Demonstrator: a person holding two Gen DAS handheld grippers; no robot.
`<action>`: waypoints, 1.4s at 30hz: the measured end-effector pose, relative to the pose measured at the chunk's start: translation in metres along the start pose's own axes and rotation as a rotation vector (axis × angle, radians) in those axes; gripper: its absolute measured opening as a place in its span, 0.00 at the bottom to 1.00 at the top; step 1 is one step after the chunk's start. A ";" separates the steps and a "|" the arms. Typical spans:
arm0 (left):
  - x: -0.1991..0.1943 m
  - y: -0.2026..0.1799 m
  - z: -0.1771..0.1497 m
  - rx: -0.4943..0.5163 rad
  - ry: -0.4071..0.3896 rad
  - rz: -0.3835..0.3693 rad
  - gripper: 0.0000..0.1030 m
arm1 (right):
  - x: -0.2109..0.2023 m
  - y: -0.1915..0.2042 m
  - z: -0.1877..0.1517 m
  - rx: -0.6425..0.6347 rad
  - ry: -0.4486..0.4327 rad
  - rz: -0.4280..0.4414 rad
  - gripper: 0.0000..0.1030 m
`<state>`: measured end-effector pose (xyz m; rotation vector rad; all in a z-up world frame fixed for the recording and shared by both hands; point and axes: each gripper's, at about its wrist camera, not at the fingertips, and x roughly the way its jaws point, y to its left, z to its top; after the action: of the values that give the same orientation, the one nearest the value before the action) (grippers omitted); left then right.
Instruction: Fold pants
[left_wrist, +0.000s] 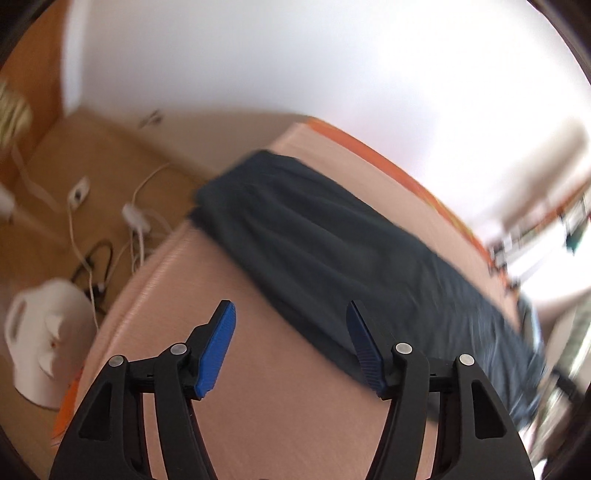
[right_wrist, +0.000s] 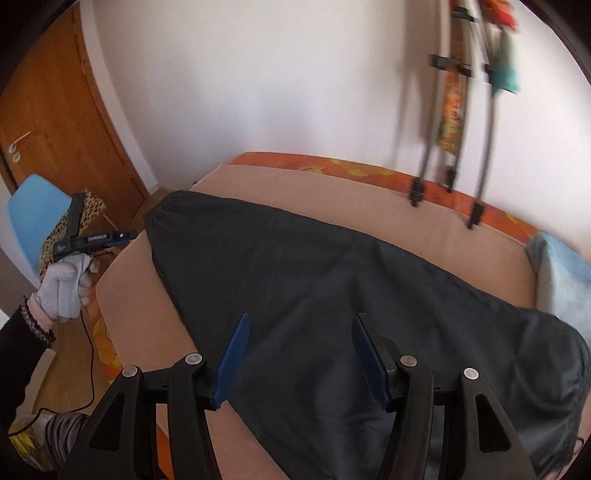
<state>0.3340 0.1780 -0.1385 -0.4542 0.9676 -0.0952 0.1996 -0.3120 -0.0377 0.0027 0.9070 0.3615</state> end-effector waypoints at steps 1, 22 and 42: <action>0.003 0.008 0.004 -0.044 -0.002 -0.010 0.60 | 0.007 0.009 0.005 -0.016 0.006 0.009 0.58; 0.056 0.059 0.052 -0.262 -0.078 -0.058 0.40 | 0.139 0.133 0.089 -0.154 0.088 0.101 0.58; 0.030 0.002 0.026 0.162 -0.280 -0.104 0.11 | 0.286 0.214 0.239 0.014 0.276 0.320 0.63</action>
<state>0.3722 0.1806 -0.1497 -0.3570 0.6561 -0.1969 0.4786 0.0125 -0.0765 0.1144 1.1857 0.6650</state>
